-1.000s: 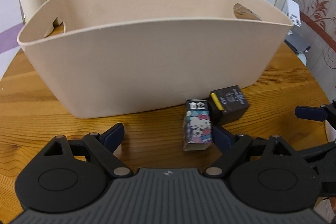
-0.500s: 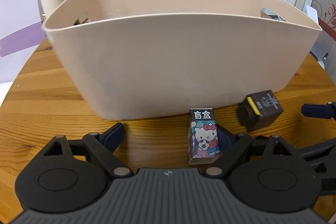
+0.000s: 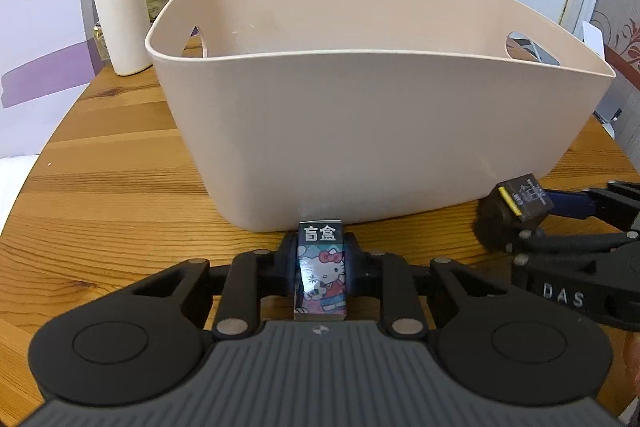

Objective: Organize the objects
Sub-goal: 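Grasp the Hello Kitty blind box with the left tool while the right tool grasps the black box, then lower both boxes into the basket and open both tools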

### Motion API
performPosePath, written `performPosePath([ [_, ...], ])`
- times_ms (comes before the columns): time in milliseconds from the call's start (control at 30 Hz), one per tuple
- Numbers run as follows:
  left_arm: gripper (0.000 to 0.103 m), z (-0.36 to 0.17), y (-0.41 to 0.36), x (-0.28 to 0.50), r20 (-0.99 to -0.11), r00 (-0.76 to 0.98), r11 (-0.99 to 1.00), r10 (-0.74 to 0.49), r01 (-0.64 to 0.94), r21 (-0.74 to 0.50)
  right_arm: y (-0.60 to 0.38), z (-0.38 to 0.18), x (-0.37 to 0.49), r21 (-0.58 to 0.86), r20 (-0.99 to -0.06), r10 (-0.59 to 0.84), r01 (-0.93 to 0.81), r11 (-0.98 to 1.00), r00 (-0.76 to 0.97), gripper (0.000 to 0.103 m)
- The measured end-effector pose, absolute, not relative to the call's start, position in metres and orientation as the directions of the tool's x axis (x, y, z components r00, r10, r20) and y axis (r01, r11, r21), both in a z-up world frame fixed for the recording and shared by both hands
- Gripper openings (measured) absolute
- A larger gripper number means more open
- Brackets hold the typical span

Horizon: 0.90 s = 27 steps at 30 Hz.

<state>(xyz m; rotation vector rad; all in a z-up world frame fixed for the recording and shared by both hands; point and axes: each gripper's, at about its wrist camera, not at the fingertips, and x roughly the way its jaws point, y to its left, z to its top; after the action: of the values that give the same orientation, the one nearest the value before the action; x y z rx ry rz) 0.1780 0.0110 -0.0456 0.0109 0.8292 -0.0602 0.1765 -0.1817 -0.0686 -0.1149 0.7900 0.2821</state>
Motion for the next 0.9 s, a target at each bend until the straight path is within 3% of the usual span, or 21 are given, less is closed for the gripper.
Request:
performPosePath([
  [300,0.025,-0.037,0.012,0.157,-0.726,0.682,0.996,-0.084,0.089,-0.032,-0.187,-0.055,0.159,-0.015,-0.705,0.190,-0.282,0.959,0.684,0.042],
  [900,0.025,0.056,0.017,0.123,-0.555,0.823,0.991,-0.124,0.128,-0.032,-0.202,0.038,0.127,-0.047,-0.503,0.212,-0.271,0.961,0.838,0.042],
])
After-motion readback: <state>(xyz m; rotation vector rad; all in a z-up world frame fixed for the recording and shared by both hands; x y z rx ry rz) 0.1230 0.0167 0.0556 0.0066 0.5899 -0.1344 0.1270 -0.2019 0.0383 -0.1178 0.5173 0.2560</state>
